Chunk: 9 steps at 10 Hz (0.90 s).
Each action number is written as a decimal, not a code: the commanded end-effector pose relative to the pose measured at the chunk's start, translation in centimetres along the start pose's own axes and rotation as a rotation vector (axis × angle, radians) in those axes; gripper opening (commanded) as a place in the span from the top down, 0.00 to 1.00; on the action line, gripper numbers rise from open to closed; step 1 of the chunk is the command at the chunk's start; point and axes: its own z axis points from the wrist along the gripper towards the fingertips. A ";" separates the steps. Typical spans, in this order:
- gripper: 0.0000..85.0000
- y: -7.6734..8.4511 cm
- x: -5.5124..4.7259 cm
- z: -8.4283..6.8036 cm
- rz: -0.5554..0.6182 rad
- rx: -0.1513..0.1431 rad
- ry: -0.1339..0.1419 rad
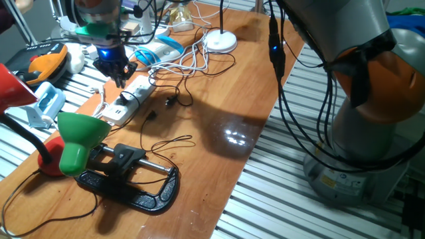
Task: Plug in the power cord of the desk lamp, turn on the socket, and light up the desk lamp
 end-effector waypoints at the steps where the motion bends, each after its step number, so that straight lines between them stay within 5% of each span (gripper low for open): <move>1: 1.00 0.0 0.0 0.0 -0.031 -0.003 0.003; 4: 1.00 0.4 0.1 0.2 -0.168 -0.021 0.026; 7: 1.00 1.0 0.3 0.2 -0.335 -0.083 -0.004; 9: 1.00 1.5 0.5 0.2 -0.435 -0.099 -0.036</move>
